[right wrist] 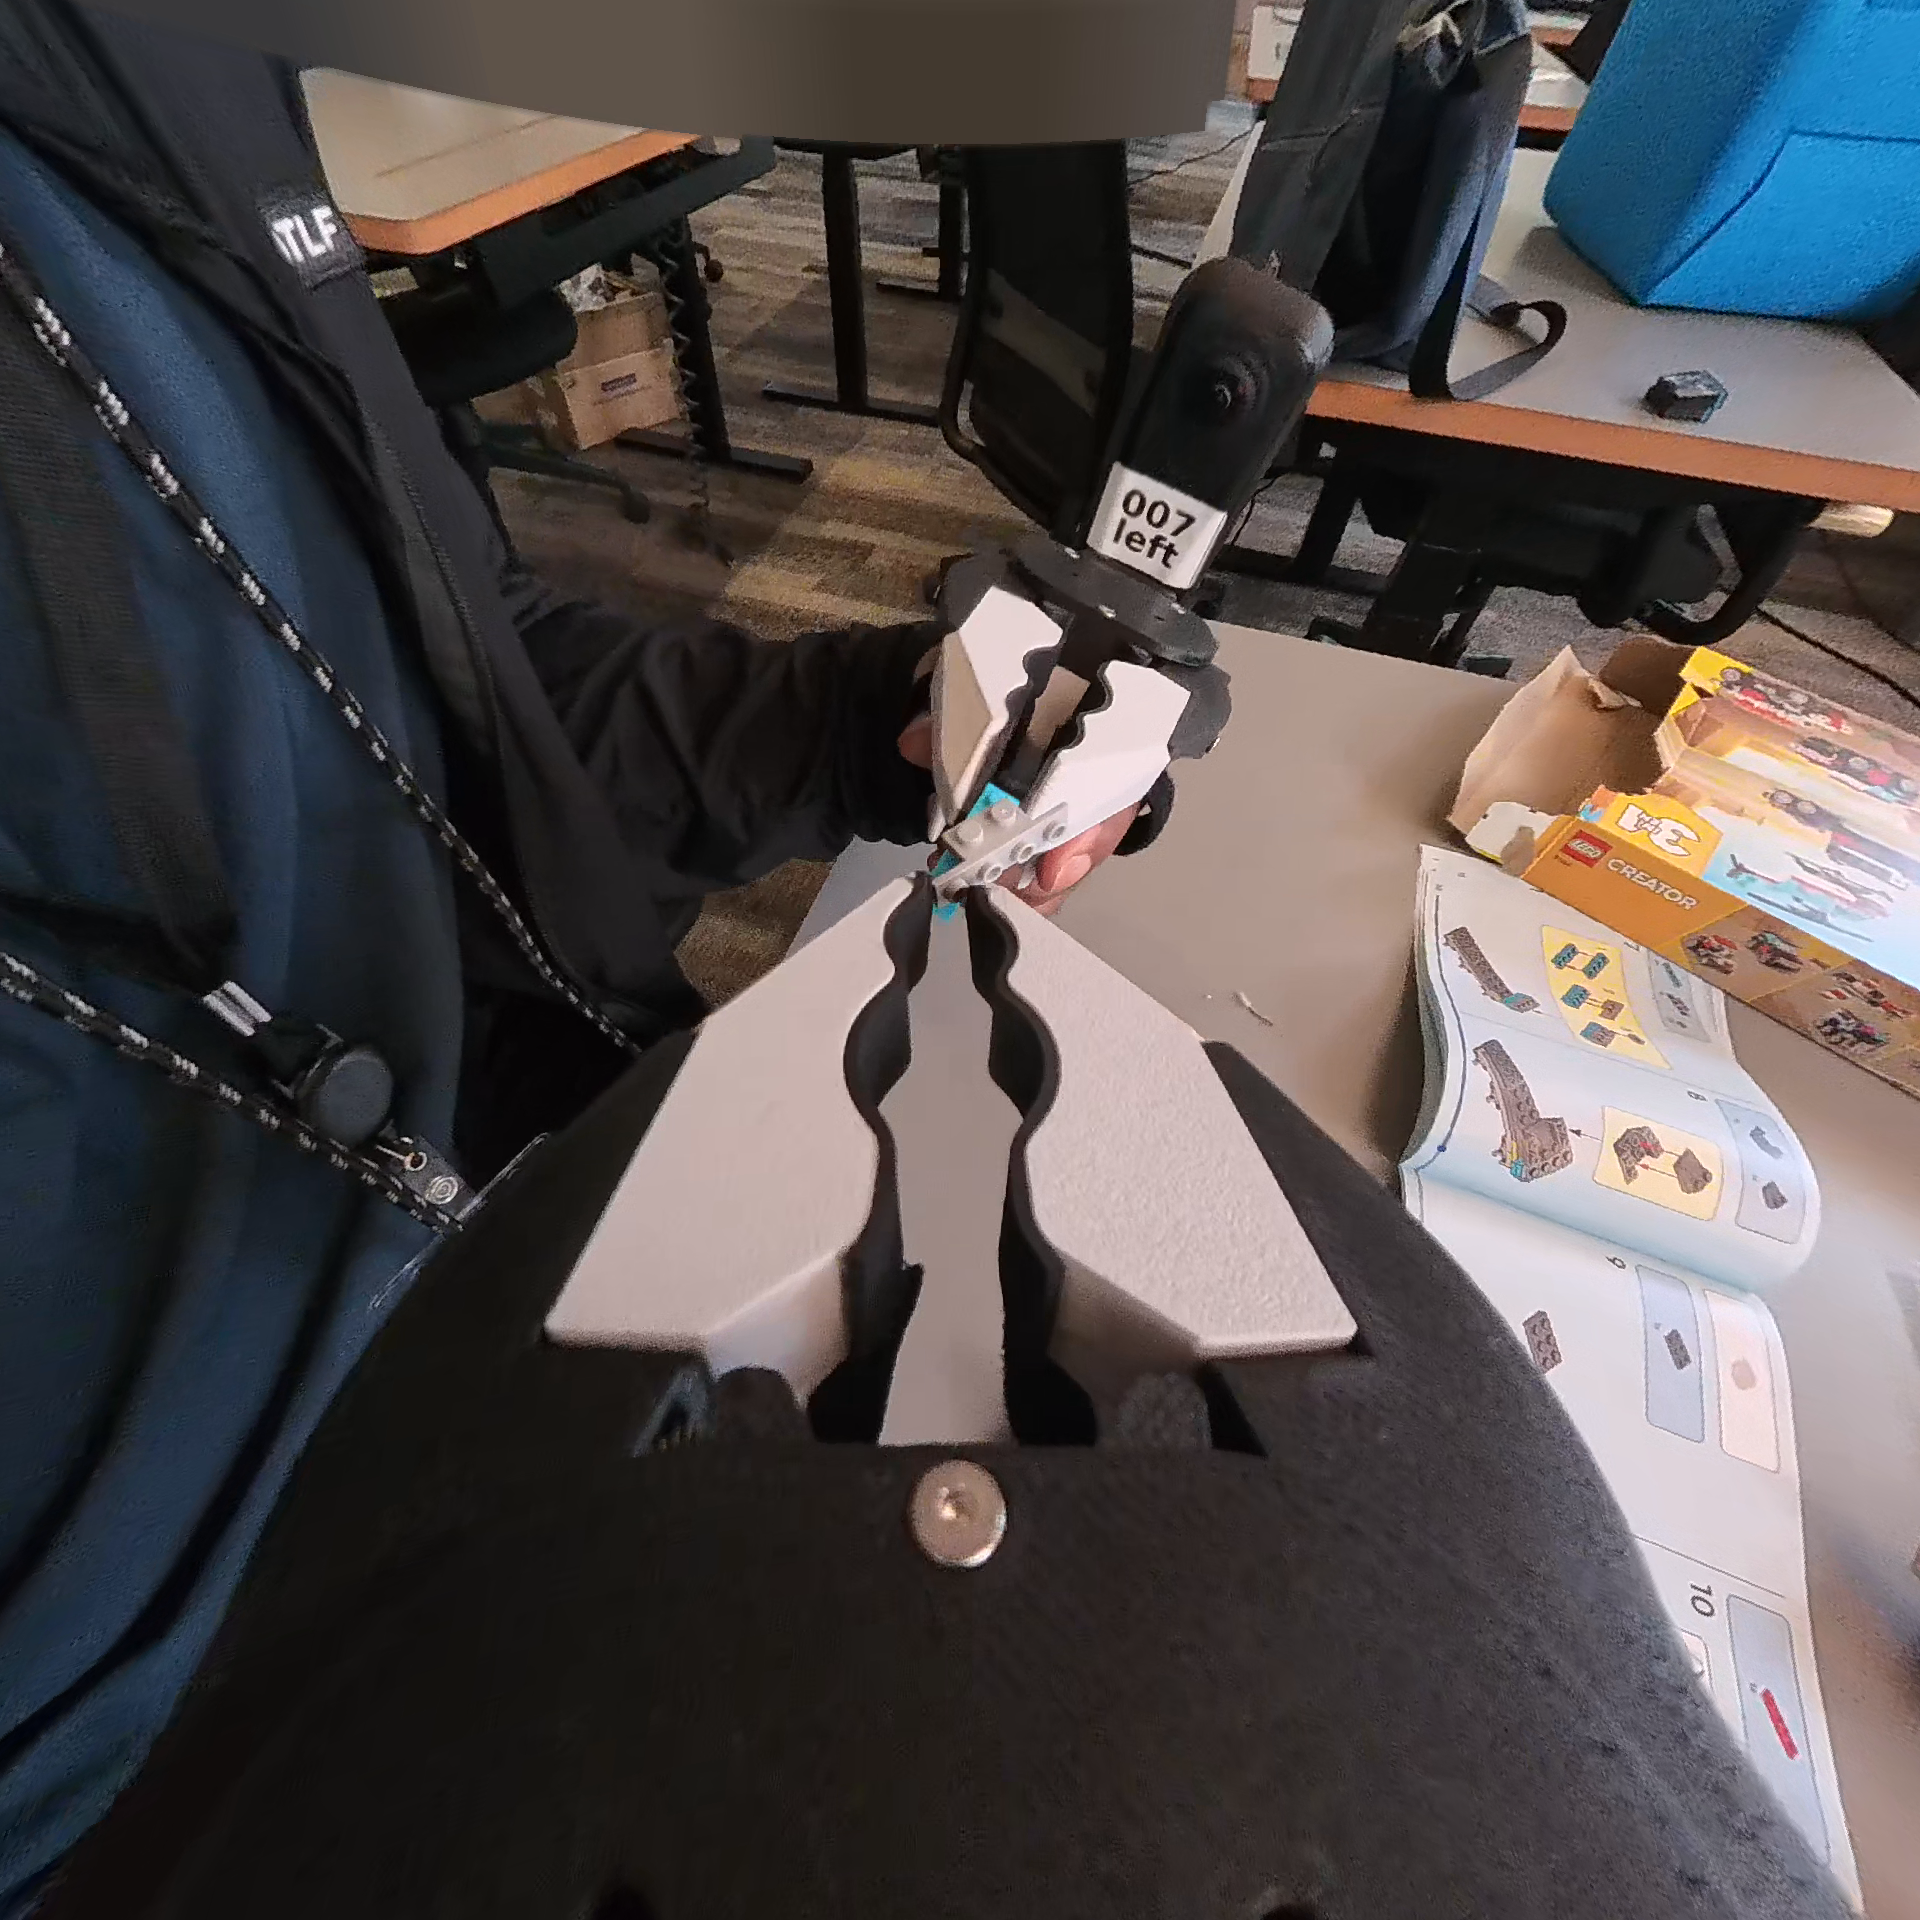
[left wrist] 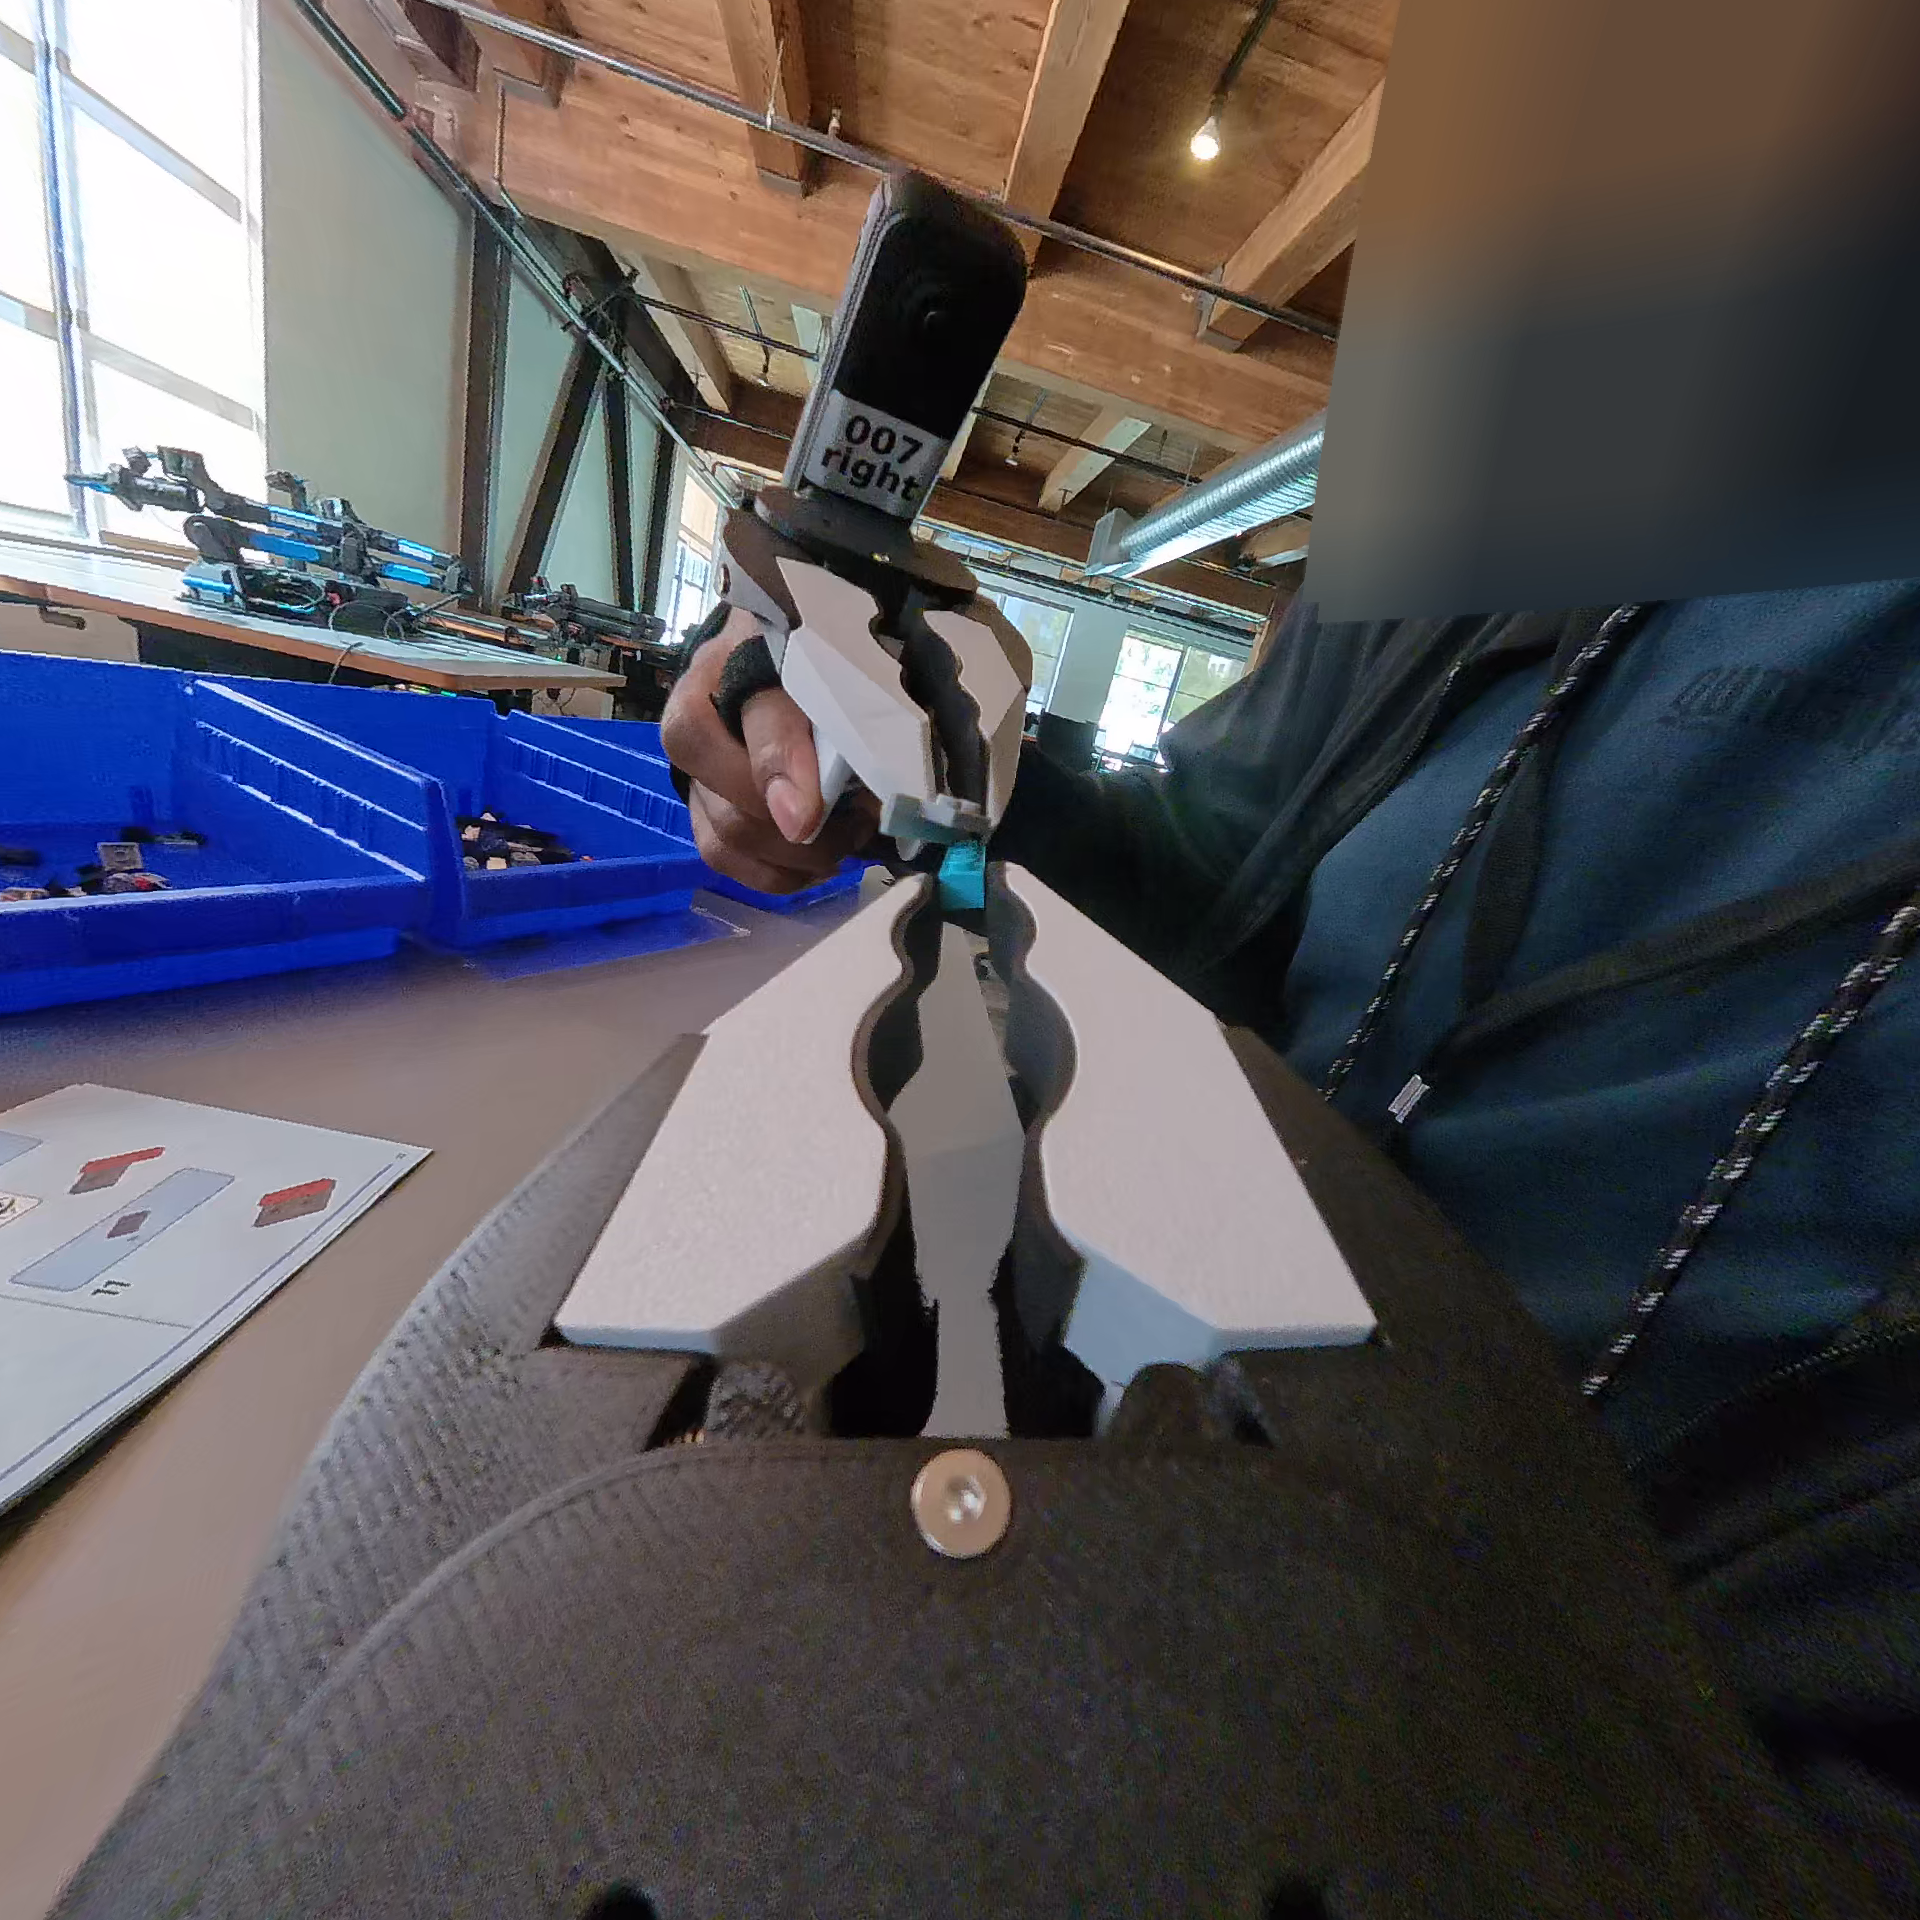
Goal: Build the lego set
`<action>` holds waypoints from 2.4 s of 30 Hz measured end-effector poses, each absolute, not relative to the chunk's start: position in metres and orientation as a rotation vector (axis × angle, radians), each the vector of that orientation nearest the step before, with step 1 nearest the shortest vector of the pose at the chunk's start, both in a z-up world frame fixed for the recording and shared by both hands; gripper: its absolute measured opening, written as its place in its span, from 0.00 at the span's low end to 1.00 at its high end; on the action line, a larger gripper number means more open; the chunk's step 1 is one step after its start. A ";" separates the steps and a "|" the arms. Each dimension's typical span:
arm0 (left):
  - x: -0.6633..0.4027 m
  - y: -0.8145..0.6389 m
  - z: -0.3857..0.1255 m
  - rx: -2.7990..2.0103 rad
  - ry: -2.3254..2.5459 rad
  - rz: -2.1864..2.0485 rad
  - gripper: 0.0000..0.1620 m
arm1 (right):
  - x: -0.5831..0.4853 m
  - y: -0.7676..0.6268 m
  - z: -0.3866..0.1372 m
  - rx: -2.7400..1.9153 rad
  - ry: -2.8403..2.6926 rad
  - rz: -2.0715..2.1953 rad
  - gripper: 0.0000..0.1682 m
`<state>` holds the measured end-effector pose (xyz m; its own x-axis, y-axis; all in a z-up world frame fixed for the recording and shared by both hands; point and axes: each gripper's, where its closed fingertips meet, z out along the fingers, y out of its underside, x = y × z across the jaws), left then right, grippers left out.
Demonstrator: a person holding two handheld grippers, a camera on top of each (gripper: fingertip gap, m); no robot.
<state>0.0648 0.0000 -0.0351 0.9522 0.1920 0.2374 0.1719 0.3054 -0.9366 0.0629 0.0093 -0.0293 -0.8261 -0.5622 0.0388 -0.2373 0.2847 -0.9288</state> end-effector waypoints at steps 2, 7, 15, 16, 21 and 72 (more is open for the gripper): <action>0.066 0.001 -0.035 -1.271 -0.324 0.010 0.04 | 0.064 0.010 -0.030 -0.744 2.260 -1.534 0.04; 0.068 0.002 -0.034 -1.268 -0.312 0.007 0.04 | 0.065 0.008 -0.030 -0.750 2.232 -1.510 0.04; 0.068 0.003 -0.033 -1.265 -0.308 0.002 0.04 | 0.065 0.009 -0.031 -0.710 2.145 -1.490 0.04; 0.068 0.003 -0.033 -1.266 -0.306 0.001 0.04 | 0.066 0.009 -0.031 -0.710 2.136 -1.486 0.04; 0.068 0.004 -0.033 -1.264 -0.304 -0.003 0.04 | 0.067 0.009 -0.030 -0.706 2.092 -1.473 0.05; 0.049 -0.005 -0.037 -1.261 -0.417 0.074 0.06 | 0.049 -0.003 -0.036 -0.386 2.120 -1.558 0.07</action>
